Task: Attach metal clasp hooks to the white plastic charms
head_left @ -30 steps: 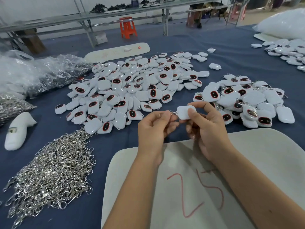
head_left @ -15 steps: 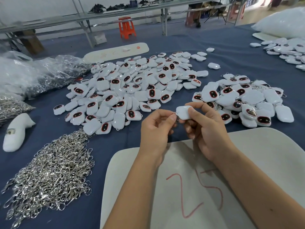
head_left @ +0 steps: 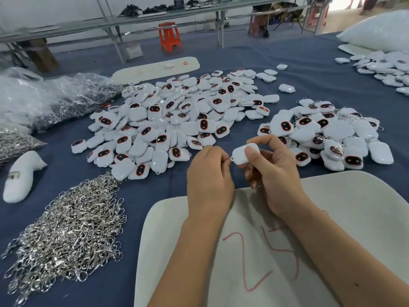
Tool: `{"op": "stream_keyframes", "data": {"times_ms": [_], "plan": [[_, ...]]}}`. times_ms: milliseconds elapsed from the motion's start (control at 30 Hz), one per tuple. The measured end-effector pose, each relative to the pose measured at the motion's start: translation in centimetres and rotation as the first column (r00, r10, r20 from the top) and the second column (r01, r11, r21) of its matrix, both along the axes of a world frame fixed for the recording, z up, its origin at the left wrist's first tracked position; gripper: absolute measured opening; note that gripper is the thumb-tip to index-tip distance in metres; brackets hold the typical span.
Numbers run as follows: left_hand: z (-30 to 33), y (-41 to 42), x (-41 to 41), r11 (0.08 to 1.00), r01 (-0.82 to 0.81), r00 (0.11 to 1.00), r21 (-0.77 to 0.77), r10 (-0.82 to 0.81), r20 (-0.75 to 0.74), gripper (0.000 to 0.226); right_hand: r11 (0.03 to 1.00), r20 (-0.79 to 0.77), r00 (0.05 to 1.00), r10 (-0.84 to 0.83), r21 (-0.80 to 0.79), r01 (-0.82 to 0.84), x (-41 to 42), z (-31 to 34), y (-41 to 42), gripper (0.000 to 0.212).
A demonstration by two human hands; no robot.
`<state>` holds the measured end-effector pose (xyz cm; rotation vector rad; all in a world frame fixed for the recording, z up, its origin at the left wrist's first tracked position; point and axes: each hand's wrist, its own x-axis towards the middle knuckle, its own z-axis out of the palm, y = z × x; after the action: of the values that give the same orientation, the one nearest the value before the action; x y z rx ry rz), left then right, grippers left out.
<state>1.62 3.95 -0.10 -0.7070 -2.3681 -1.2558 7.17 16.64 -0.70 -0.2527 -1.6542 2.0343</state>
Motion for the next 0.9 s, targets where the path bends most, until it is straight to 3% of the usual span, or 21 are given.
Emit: {"op": "stream_keyframes", "data": {"times_ms": [233,467,533,600,633,700,800,900], "plan": [[-0.2,-0.2,-0.3,0.967,0.08,0.976,0.242,-0.125,0.176,0.015,0.998,0.02,1.0,-0.023,-0.054,0.024,-0.2,0.2,0.1,0.009],[-0.1,1.1,0.0,0.906,0.001,0.881,0.424,-0.201,0.429,0.013,0.976,0.055,0.984,-0.167,-0.135,0.173,-0.6,0.3,0.6,0.008],[0.4,2.2,0.3,0.818,-0.034,0.787,0.574,-0.332,0.52,0.008,0.959,0.042,0.972,-0.231,-0.159,0.235,-0.7,0.3,1.2,0.008],[1.4,3.5,0.5,0.615,-0.095,0.626,0.782,-0.574,0.528,0.006,0.944,0.015,0.958,-0.288,-0.163,0.286,-0.6,0.5,1.9,0.01],[1.8,4.2,0.5,0.521,-0.122,0.562,0.845,-0.665,0.492,0.008,0.939,-0.007,0.949,-0.317,-0.141,0.312,-0.5,0.7,2.4,0.016],[2.5,5.5,0.5,0.456,-0.123,0.515,0.881,-0.73,0.45,0.015,0.934,-0.065,0.933,-0.353,-0.088,0.347,-0.2,1.0,3.1,0.04],[2.8,7.4,0.7,0.522,-0.074,0.544,0.849,-0.693,0.474,0.016,0.932,-0.101,0.927,-0.361,-0.029,0.36,0.2,1.1,4.1,0.082],[2.4,8.2,0.8,0.606,-0.064,0.577,0.793,-0.626,0.525,0.017,0.898,-0.046,0.902,-0.429,0.083,0.431,0.2,0.9,4.2,0.087]]}}
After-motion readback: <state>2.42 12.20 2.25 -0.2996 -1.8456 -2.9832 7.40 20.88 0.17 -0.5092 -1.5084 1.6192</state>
